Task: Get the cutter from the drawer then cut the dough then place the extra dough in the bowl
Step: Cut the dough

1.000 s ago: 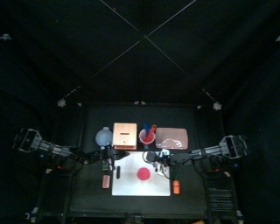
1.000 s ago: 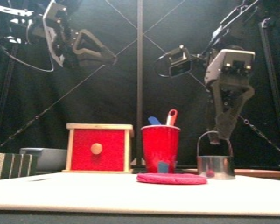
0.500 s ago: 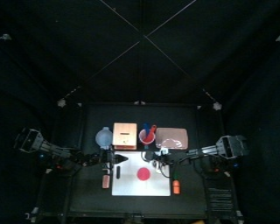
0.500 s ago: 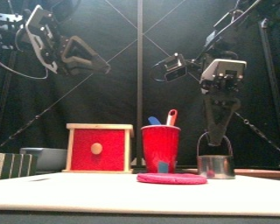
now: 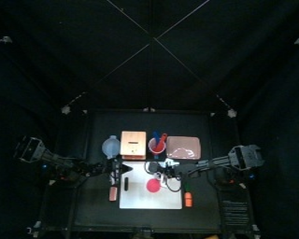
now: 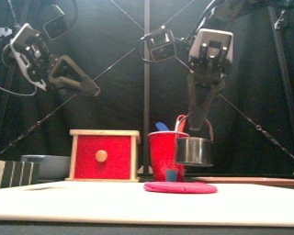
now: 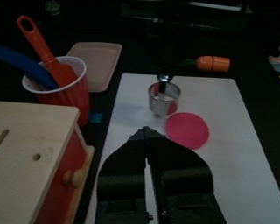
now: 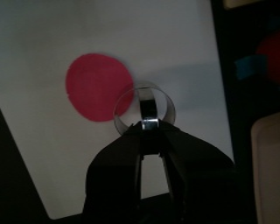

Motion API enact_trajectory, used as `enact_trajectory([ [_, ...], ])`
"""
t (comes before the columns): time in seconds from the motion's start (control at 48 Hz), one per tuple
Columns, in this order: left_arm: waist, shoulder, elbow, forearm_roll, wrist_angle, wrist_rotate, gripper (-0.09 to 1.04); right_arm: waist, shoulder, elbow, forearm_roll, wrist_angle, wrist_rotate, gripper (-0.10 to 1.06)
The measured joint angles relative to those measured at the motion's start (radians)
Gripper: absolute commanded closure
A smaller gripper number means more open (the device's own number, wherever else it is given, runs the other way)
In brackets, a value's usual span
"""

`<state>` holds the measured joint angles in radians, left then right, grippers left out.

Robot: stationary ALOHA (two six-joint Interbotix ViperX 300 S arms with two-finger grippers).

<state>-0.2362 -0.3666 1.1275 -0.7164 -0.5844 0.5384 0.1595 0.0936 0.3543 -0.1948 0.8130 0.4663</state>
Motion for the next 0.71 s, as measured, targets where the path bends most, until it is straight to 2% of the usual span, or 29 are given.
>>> enact_trajectory([
  [0.333, 0.002, -0.094, 0.072, -0.028, -0.025, -0.003, 0.63, 0.028, 0.087, -0.132, 0.005, 0.089, -0.002, 0.46],
  [0.708, 0.006, -0.101, 0.101, -0.066, -0.031, -0.003, 0.63, 0.032, 0.104, -0.146, 0.014, 0.098, 0.000, 0.46],
])
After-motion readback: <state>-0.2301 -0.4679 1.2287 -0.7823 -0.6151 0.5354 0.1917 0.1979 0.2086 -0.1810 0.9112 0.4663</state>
